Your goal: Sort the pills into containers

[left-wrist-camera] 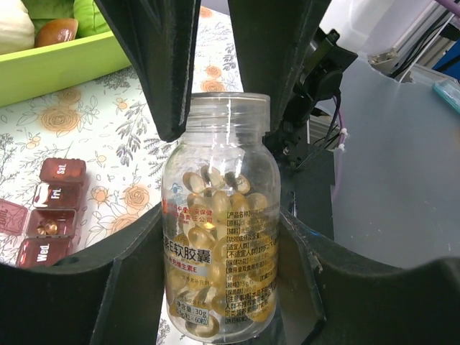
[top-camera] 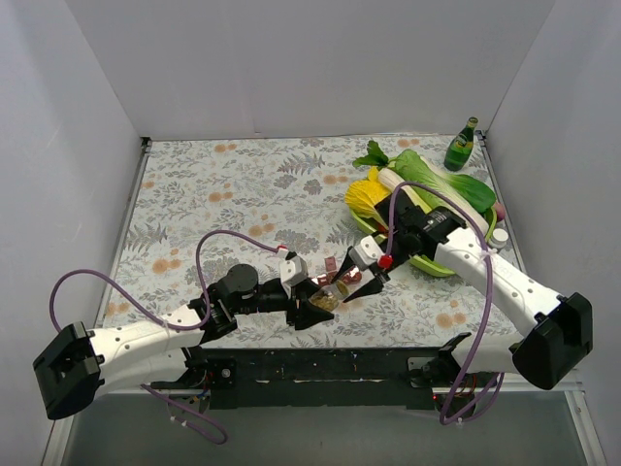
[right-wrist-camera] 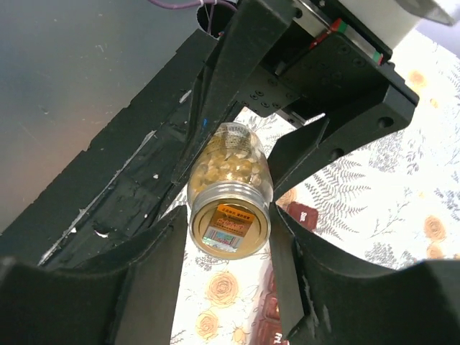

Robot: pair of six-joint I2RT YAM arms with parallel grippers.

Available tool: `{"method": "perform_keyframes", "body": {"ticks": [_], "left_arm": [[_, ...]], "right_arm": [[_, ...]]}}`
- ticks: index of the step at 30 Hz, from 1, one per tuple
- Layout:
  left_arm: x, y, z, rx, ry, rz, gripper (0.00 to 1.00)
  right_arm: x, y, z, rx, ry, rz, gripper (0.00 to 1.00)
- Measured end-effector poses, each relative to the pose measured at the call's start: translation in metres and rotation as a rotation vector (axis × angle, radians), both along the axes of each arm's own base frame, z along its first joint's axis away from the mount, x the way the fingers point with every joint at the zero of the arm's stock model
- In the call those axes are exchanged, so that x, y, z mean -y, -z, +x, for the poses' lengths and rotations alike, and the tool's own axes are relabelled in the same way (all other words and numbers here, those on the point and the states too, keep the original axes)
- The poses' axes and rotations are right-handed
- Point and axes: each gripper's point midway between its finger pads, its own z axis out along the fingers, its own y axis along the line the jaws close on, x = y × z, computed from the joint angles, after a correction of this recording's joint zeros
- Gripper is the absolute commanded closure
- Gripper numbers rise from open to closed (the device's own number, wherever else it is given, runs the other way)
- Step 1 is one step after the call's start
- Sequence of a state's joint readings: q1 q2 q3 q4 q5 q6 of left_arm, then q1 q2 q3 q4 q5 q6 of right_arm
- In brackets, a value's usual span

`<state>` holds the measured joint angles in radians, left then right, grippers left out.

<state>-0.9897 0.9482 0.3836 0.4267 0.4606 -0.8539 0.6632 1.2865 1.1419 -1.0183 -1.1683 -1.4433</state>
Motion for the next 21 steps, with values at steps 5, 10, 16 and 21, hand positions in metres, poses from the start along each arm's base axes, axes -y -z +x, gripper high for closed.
{"method": "perform_keyframes", "body": {"ticks": [5, 10, 16, 21], "left_arm": [[-0.001, 0.008, 0.004, -0.014, -0.028, 0.030, 1.00], [-0.005, 0.019, 0.018, -0.020, -0.107, 0.074, 1.00], [-0.009, 0.050, 0.043, -0.037, -0.242, 0.172, 1.00], [-0.007, 0.067, 0.059, -0.048, -0.321, 0.214, 1.00]], "right_arm": [[-0.005, 0.008, 0.008, -0.096, 0.100, -0.084, 0.75], [-0.009, 0.020, 0.021, -0.243, 0.250, -0.206, 0.81], [-0.015, 0.053, 0.049, -0.583, 0.515, -0.346, 0.75], [-0.019, 0.069, 0.068, -0.759, 0.612, -0.400, 0.36]]}}
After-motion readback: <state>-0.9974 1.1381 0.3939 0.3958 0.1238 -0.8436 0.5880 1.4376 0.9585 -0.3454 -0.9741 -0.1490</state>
